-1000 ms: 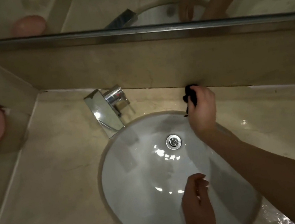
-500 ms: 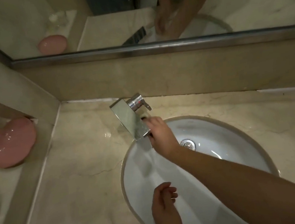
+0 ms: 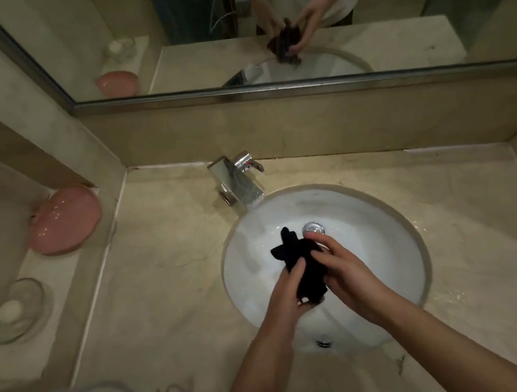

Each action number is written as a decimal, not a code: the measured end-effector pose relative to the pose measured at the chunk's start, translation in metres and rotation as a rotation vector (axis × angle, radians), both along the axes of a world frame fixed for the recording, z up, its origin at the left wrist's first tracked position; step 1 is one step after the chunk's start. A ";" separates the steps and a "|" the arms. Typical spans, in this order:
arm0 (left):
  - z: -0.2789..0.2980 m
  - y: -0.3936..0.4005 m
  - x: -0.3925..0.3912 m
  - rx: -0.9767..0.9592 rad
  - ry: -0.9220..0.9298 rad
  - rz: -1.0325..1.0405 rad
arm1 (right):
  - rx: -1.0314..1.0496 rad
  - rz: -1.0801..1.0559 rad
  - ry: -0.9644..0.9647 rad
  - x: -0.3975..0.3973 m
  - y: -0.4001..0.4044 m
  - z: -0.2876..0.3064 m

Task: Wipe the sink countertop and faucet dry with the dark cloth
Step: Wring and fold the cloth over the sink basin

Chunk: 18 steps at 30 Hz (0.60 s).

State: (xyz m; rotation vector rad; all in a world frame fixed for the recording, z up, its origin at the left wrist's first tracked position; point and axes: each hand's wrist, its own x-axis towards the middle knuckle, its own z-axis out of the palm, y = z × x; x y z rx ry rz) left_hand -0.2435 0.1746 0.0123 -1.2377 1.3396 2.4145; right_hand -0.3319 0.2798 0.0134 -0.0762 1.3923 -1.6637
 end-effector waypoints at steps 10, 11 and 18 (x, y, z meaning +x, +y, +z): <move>0.028 -0.002 0.017 -0.256 0.024 -0.374 | 0.318 0.056 0.434 0.006 0.042 0.051; 0.031 -0.003 0.017 -0.298 0.030 -0.447 | 0.296 0.189 0.430 0.004 0.042 0.054; 0.046 -0.015 0.012 -0.830 0.140 -0.677 | 0.413 0.358 0.782 -0.013 0.054 0.061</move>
